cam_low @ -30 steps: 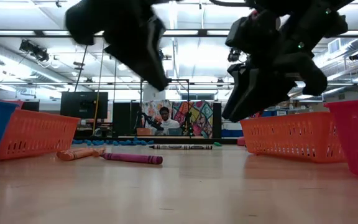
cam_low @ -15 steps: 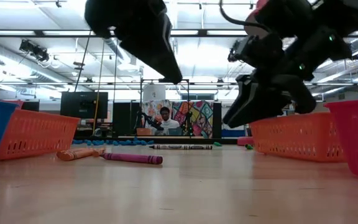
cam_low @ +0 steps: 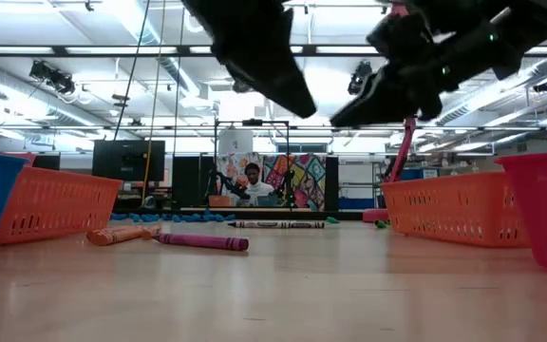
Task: Sort crayons
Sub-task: Put the red crayon into the left orange bin
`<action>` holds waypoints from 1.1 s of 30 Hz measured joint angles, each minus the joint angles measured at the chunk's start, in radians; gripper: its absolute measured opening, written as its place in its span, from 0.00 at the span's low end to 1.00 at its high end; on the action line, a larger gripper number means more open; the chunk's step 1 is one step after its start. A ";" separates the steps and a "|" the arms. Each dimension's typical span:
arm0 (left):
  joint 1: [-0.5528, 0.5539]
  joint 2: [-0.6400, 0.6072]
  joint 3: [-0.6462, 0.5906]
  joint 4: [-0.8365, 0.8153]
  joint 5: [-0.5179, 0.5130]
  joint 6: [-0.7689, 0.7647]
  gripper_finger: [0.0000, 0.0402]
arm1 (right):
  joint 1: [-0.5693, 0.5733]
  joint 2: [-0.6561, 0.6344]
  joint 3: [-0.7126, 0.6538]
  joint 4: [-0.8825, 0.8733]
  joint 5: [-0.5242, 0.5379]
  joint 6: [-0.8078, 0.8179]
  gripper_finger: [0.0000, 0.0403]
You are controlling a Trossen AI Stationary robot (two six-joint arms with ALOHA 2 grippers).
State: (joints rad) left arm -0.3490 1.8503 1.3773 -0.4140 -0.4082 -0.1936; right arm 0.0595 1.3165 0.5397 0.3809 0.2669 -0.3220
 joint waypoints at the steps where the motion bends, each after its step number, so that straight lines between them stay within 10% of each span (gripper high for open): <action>1: -0.001 0.000 0.002 0.003 0.007 -0.002 0.33 | -0.006 -0.017 0.003 0.000 -0.004 -0.018 0.35; 33: 0.042 0.000 0.025 -0.130 0.006 0.020 0.33 | -0.137 -0.074 0.015 0.027 -0.239 0.008 0.35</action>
State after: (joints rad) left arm -0.3070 1.8507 1.4025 -0.5436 -0.4026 -0.1732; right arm -0.0772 1.2423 0.5543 0.4078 0.0282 -0.3138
